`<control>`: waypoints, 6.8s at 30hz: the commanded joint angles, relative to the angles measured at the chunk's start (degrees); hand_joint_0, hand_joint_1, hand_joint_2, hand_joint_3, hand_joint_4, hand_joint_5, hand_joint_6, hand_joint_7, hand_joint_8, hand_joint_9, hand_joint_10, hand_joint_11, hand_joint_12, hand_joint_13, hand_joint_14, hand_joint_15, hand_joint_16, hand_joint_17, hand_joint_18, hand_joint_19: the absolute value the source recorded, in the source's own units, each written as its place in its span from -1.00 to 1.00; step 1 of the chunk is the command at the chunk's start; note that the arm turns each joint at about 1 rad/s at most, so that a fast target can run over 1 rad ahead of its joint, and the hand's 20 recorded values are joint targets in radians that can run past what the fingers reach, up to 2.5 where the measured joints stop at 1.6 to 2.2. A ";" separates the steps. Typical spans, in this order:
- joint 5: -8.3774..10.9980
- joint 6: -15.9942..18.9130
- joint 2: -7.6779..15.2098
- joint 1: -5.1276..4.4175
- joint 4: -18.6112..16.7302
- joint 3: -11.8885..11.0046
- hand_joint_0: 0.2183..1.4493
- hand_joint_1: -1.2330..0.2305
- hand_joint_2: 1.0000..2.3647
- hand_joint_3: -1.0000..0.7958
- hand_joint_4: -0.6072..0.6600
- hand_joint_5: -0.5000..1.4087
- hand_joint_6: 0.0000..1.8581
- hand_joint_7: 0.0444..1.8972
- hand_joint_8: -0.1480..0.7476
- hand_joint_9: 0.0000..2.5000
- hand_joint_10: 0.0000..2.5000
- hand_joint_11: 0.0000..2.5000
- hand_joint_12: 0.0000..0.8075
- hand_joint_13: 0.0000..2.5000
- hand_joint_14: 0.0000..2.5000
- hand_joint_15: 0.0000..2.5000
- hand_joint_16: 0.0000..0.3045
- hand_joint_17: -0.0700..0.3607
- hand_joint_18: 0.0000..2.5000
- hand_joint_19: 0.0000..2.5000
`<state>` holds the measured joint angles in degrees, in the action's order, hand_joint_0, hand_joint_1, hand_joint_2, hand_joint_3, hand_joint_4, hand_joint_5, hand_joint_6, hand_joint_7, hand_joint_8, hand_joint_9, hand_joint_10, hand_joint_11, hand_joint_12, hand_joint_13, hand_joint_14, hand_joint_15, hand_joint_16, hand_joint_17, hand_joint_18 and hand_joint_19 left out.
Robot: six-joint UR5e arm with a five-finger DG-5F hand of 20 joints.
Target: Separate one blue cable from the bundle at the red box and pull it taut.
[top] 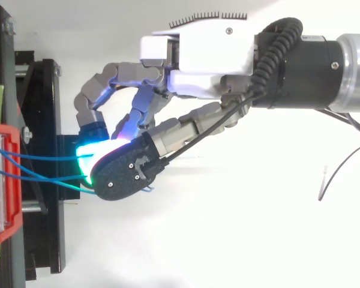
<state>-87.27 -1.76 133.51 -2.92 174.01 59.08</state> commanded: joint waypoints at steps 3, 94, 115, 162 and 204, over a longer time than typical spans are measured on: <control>0.00 0.00 0.00 0.02 0.11 0.07 -0.15 -0.51 -1.00 -0.44 -0.02 -0.68 -0.04 0.16 -0.06 -0.11 -0.98 0.01 -0.04 -0.35 -0.98 -0.36 -0.66 -0.14 -0.37 -0.35; 3.87 -5.89 -3.52 0.11 -2.18 2.62 -0.44 0.10 -1.00 -0.43 0.10 -0.64 -0.06 0.21 -0.02 -0.05 -0.98 0.02 0.01 -0.36 -0.98 -0.34 -0.65 -0.12 -0.43 -0.29; 4.13 -5.80 -3.52 -0.07 -2.53 2.71 -0.37 -0.33 -0.97 -0.01 0.08 -0.66 -0.03 0.26 0.00 -0.07 -0.98 0.03 0.02 -0.34 -0.98 -0.34 -0.63 -0.09 -0.41 -0.31; 4.92 2.02 -3.43 -0.24 -1.74 3.23 -0.04 -0.46 -1.00 -0.40 -0.71 -0.68 -0.01 0.60 -0.17 0.00 -0.98 0.08 -0.14 -0.27 -0.98 -0.33 -0.70 -0.19 -0.40 -0.33; 7.12 5.27 -3.43 -0.86 -8.95 9.39 -0.07 -0.54 -0.98 -0.20 -0.75 -0.64 -0.02 0.65 -0.30 -0.56 -1.00 0.20 -0.28 -0.20 -0.98 -0.03 -0.78 -0.33 -0.40 -0.31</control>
<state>-80.21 3.58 130.07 -3.76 165.36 68.44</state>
